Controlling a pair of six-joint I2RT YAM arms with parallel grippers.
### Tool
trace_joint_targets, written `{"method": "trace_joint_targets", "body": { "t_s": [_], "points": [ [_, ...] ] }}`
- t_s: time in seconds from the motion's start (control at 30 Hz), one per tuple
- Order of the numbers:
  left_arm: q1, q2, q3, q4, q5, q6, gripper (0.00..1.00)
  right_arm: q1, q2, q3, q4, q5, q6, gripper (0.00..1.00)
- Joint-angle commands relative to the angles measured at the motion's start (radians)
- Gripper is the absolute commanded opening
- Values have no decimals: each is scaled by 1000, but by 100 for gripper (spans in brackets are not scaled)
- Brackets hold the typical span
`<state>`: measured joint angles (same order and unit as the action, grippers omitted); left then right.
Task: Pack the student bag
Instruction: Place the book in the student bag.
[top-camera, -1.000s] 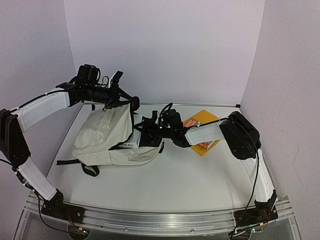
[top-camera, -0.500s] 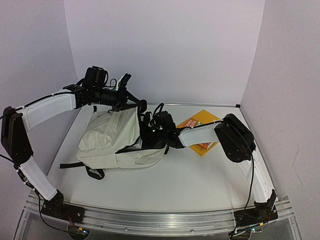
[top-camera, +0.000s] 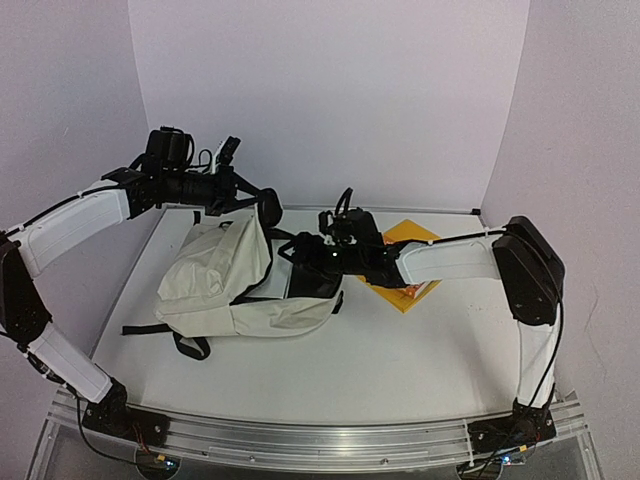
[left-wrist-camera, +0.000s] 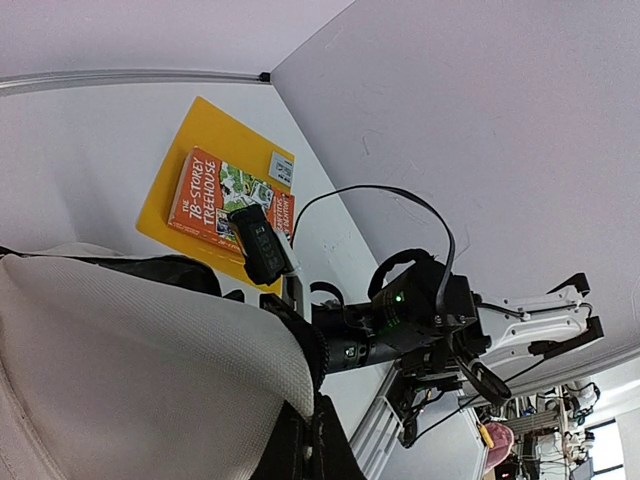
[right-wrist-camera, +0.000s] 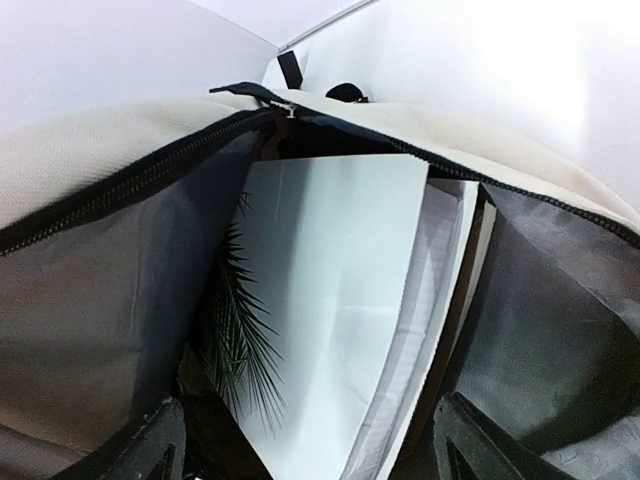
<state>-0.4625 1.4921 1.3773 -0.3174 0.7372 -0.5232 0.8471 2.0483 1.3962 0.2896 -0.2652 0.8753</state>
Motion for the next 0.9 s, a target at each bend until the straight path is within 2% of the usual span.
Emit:
{"method": "trace_joint_targets", "body": {
  "t_s": [0.0, 0.43, 0.67, 0.87],
  "points": [
    [-1, -50, 14, 68, 29, 8, 0, 1, -25, -25, -44, 16, -3, 81],
    [-1, -10, 45, 69, 57, 12, 0, 15, 70, 53, -45, -76, 2, 47],
    [-1, 21, 73, 61, 73, 18, 0, 18, 122, 116, -26, -125, 1, 32],
    [-4, 40, 76, 60, 70, 17, 0, 30, 204, 185, 63, -187, 48, 24]
  ]
}}
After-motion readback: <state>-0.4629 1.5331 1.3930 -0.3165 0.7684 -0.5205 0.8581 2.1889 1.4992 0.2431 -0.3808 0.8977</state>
